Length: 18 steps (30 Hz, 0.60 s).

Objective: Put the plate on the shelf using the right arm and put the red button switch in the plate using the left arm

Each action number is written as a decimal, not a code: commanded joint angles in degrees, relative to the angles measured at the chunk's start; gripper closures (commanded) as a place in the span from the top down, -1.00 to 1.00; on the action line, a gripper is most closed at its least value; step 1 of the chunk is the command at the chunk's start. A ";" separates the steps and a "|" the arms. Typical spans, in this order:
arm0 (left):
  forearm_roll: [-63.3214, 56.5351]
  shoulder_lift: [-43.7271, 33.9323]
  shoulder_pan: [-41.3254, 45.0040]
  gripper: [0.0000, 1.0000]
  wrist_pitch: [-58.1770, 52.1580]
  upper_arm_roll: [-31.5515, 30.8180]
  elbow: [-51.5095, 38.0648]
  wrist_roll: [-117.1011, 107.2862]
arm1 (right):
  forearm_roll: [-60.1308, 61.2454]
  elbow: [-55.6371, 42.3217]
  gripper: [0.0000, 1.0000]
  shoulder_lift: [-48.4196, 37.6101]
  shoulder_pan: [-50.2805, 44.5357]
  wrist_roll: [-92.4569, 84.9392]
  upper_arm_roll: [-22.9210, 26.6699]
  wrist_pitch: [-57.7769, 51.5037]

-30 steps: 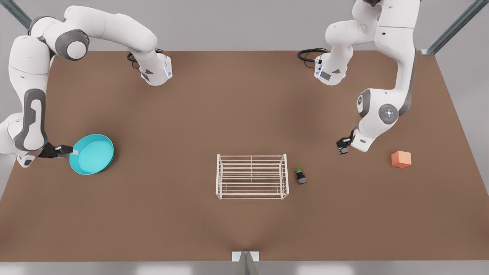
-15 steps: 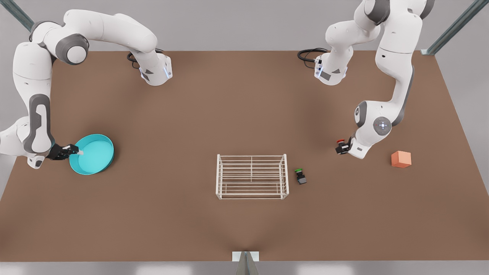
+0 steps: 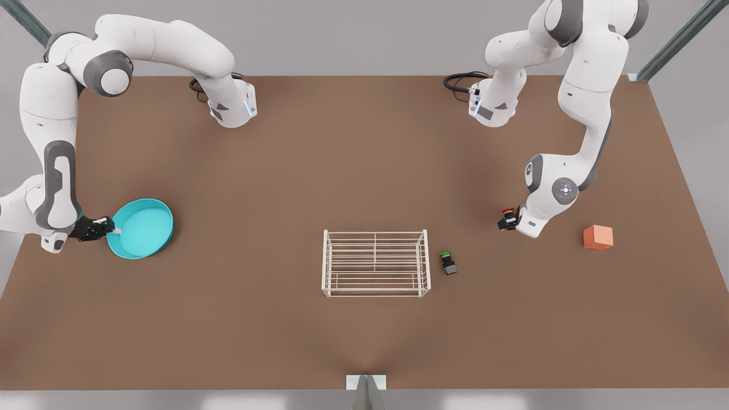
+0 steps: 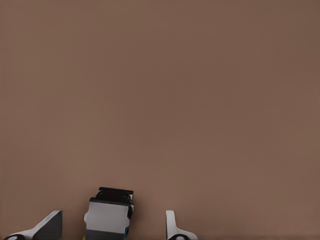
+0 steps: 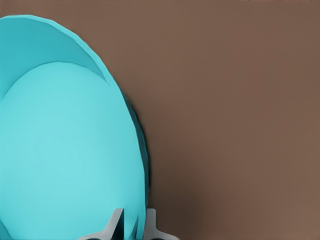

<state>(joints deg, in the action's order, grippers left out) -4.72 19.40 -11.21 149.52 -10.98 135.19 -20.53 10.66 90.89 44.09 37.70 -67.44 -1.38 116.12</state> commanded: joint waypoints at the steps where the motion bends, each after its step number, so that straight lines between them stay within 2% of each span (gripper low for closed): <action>1: -0.81 0.02 -0.13 1.00 2.18 0.00 0.69 -0.39 | -0.12 -0.01 -0.55 -0.06 0.00 -3.31 -0.03 0.16; 18: -2.05 2.22 -1.18 1.00 3.50 0.09 0.43 -1.00 | -0.12 -0.10 -0.63 -1.73 -0.09 -1.02 -2.22 -1.86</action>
<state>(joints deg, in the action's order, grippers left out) -6.63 21.64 -12.40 152.62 -10.90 135.64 -20.80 10.68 90.78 42.64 37.63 -69.30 -3.37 114.97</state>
